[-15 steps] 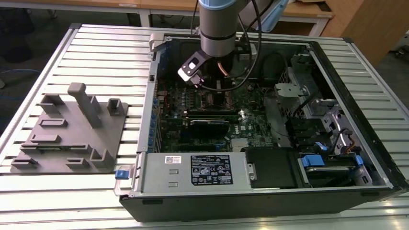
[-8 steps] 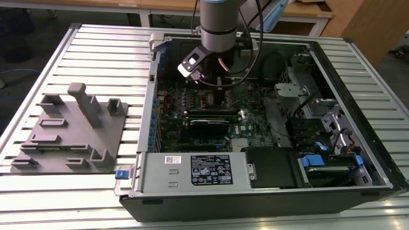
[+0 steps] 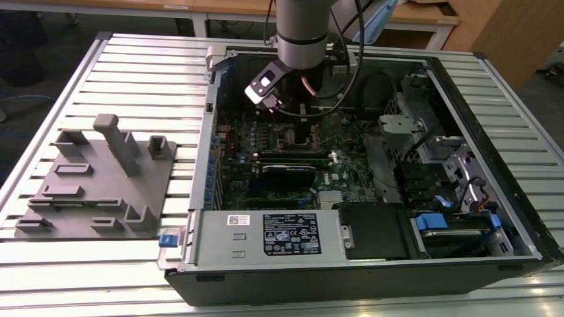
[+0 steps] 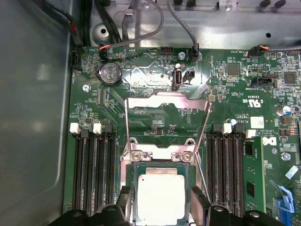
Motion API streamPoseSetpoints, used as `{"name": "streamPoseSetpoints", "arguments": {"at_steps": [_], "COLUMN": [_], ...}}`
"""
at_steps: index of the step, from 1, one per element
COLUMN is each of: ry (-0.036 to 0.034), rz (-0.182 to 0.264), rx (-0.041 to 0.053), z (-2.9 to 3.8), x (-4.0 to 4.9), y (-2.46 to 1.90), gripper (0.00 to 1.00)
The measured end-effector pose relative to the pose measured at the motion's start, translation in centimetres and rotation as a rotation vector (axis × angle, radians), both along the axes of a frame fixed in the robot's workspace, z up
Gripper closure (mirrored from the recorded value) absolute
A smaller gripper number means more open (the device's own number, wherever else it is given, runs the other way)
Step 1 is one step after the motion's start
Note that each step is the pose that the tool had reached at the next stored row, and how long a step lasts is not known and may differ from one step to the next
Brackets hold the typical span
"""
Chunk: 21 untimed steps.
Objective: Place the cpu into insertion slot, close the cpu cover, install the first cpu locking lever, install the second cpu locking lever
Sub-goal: 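Place the cpu into insertion slot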
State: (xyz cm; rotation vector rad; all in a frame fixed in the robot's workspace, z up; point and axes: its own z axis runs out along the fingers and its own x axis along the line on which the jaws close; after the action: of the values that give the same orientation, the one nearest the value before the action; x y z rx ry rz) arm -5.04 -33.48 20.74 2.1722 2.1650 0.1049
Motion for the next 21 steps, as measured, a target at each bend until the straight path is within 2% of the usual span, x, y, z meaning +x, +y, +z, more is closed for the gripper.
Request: {"name": "streamPoseSetpoints", "arguments": {"at_steps": [3, 4, 5, 7, 8, 10, 11, 13, 14, 15, 21], "ry": [0.0001, 0.0001, 0.0, 0.0001, 0.0001, 0.0001, 0.0001, 0.0, 0.0, 0.0, 0.0001], "rz": [0.0, 0.0, 0.0, 0.0, 0.0, 0.0, 0.0, 0.0, 0.0, 0.0, 0.0], "rx": [-0.0001, -0.0001, 0.0, -0.0001, -0.0001, -0.0001, -0.0001, -0.0001, -0.0001, -0.0001, -0.0001], "z": [0.01, 0.01, 0.01, 0.01, 0.01, 0.01, 0.01, 0.01, 0.01, 0.02, 0.02], "x": [0.0, 0.0, 0.0, 0.0, 0.0, 0.0, 0.0, 0.0, 0.0, 0.0, 0.0], "y": [0.0, 0.0, 0.0, 0.0, 0.0, 0.0, 0.0, 0.0, 0.0, 0.0, 0.0], "gripper": [0.41, 0.47, 0.47, 0.59, 0.59, 0.7, 0.7, 0.82, 0.82, 0.88, 0.9]}}
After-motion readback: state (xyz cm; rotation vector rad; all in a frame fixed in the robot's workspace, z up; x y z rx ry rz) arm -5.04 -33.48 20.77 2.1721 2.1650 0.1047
